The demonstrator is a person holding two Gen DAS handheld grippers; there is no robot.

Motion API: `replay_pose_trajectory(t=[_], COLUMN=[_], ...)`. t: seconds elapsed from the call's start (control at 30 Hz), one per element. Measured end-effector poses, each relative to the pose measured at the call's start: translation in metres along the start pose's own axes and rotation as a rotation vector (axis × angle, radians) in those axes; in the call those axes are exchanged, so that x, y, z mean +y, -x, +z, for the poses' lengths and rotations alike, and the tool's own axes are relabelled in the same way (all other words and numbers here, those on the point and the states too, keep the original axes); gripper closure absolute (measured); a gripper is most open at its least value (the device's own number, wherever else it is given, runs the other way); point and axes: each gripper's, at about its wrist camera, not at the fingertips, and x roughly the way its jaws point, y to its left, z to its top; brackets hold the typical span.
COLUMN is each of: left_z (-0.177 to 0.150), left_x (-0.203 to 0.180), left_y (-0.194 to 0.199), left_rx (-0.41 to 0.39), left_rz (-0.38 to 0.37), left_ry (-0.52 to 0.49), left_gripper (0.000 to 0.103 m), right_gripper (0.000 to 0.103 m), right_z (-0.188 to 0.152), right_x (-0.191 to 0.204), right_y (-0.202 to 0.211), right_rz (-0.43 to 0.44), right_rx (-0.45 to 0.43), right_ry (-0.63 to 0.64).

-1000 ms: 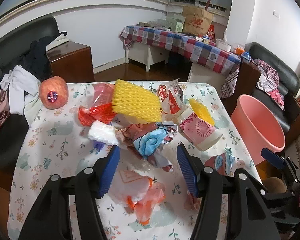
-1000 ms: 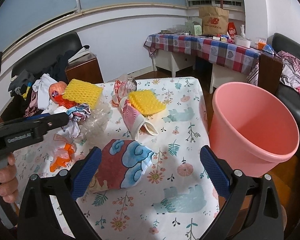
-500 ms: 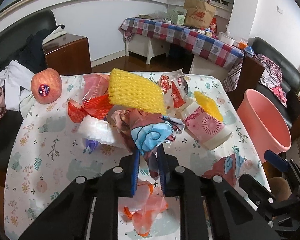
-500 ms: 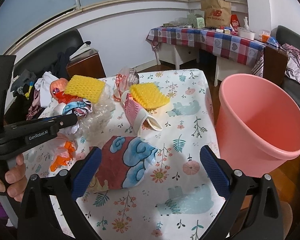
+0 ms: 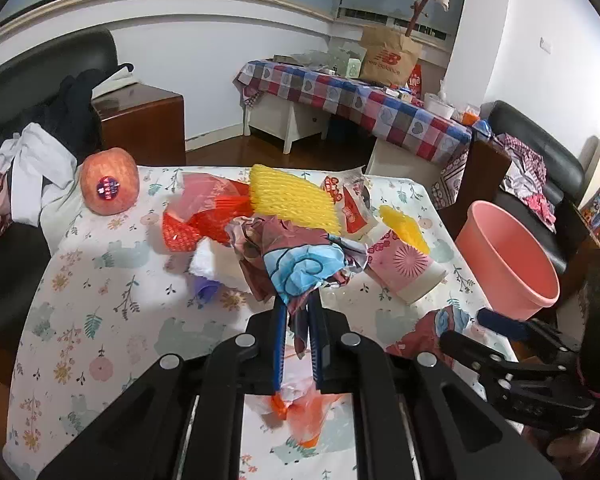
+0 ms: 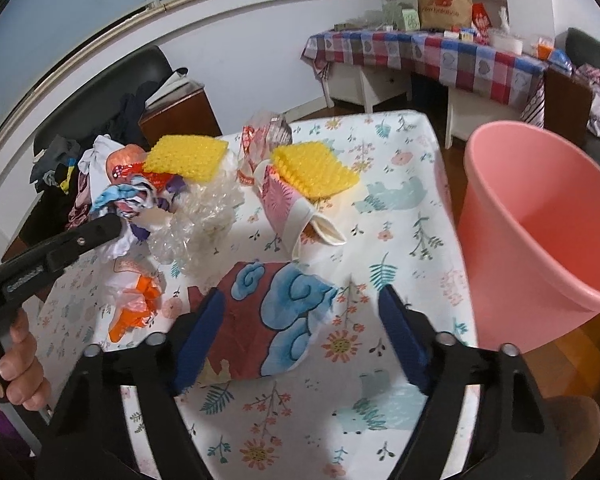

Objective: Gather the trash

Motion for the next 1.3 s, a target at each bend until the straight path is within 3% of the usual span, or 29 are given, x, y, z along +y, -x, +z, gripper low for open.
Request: replay_pose_trajectory(t=[0.17,0.3,0.37,0.67,1.0,1.3], left_z=[-0.001,-0.001,-0.001,0.013,0.035,0.047], left_x=[0.003,-0.001,-0.003,-0.028,-0.098,-0.183], left_y=[0.006,0.009,0.009,0.022,0.021,0.005], left_rx=[-0.011,-0.017,-0.021,-0.068,-0.103,-0.103], left_rz=[0.000,0.001,0.002,-0.007,-0.109,-0.200], left_ry=[0.005,-0.003,-0.008,-0.057,-0.166,-0.286], left_gripper=[0.094,0.094,0.094,0.094,0.094,0.094], right_gripper=[0.071,0.080,0.090,0.091,0.091,0.091], right_z=[-0.003,-0.004,-0.004,0.017,0.036,0.037], right_x=[0.001,0.006,0.008,-0.009,-0.074,-0.127], right_y=[-0.006,-0.002,0.003,0.046,0.086,0.092], right_rz=[0.054,0.075,0.083,0.066,-0.137,-0.304], right_rx=[0.041,0.033,0.014,-0.123,-0.239,-0.260], right_ry=[-0.011,0.006,0.011,-0.008,-0.097,-0.178])
